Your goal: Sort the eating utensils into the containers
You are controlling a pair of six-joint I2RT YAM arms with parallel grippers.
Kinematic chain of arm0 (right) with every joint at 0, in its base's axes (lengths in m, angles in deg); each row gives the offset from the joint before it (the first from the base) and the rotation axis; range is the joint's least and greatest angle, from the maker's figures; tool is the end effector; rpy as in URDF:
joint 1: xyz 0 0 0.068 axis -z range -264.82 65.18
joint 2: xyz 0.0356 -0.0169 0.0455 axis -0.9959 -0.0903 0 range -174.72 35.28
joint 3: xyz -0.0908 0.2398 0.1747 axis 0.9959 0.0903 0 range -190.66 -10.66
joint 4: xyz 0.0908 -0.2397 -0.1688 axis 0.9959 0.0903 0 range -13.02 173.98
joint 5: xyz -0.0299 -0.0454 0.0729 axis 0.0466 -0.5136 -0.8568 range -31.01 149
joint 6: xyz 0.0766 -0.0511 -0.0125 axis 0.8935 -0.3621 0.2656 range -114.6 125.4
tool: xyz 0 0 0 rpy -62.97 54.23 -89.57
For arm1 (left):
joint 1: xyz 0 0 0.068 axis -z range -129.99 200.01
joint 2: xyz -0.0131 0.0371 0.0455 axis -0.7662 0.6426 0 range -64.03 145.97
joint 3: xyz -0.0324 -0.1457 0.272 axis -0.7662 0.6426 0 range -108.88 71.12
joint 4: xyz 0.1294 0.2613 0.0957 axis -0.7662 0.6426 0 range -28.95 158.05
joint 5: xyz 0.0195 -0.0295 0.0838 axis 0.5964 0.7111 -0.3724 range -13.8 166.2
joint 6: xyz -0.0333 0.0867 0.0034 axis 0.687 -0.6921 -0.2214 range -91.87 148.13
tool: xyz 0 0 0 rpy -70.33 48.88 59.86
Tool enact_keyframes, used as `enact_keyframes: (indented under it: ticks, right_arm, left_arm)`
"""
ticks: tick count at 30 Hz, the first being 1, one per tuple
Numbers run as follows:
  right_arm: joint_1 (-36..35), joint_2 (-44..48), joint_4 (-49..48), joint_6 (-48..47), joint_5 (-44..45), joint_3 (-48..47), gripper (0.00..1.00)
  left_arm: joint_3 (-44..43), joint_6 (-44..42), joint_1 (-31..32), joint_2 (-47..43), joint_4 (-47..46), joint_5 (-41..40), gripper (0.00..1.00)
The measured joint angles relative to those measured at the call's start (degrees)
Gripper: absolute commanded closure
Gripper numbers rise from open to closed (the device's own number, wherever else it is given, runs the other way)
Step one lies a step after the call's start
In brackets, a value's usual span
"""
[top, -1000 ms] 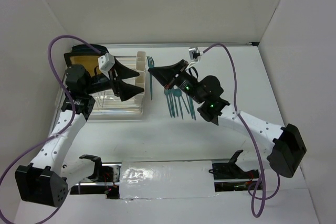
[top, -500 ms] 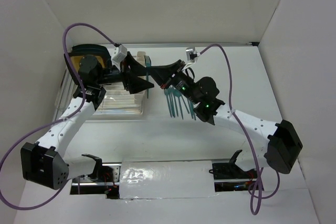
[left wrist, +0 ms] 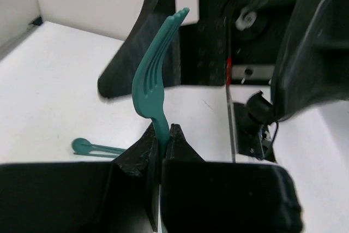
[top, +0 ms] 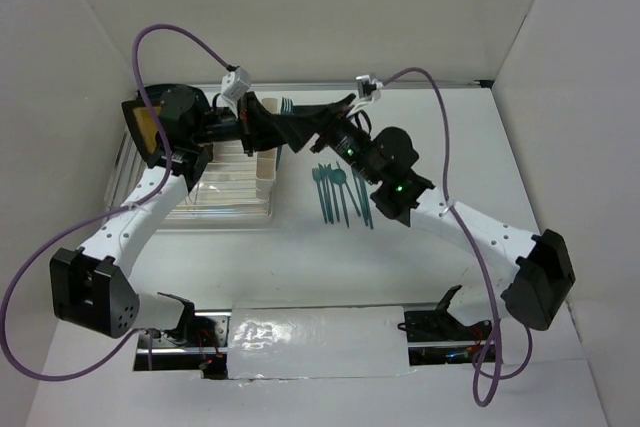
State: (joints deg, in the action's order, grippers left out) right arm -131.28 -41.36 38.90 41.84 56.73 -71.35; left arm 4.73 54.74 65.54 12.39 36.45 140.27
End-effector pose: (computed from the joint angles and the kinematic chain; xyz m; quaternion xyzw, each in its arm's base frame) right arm 0.2692 0.2881 0.4445 -0.0651 0.5545 0.5574 0.6144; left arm 0.3219 -0.1675 0.4435 0.3676 0.5567 -0.5439 0.5091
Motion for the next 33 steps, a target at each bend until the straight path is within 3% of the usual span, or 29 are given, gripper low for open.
enact_keyframes:
  ticks: [4, 7, 11, 16, 25, 31, 33]
  right_arm:
    - [3.9, 2.4, 16.3, -1.7, 1.9, -10.2, 0.0]
    - [10.6, 7.5, 27.4, -2.8, 3.4, -14.8, 0.0]
    - [20.1, 17.5, 36.0, -4.8, 7.4, -13.5, 0.0]
    - [24.0, 24.1, 39.1, -7.7, 10.5, -5.8, 0.0]
    - [29.7, 3.8, 39.6, -8.9, 8.1, 12.5, 0.03]
    - [28.0, -0.9, 37.7, -9.6, 9.5, 13.7, 0.04]
    - [26.9, -2.4, 37.2, -10.0, 10.4, 13.6, 0.03]
  left_arm:
    - [-5.3, -3.6, -0.1, 2.8, 2.6, -3.4, 1.0]
    - [-10.3, -4.5, -1.0, 6.1, 3.1, -6.1, 1.0]
    - [-12.3, -4.2, -4.3, 10.3, -1.2, -9.6, 1.0]
    - [-14.7, -8.6, -6.1, 18.1, -5.8, -13.9, 1.0]
    - [-13.0, -16.2, -6.1, 26.7, -16.2, -18.2, 1.0]
    - [-13.1, -18.9, -6.4, 32.1, -20.9, -19.5, 1.0]
    - [-13.4, -19.3, -6.6, 33.8, -21.4, -19.6, 0.91]
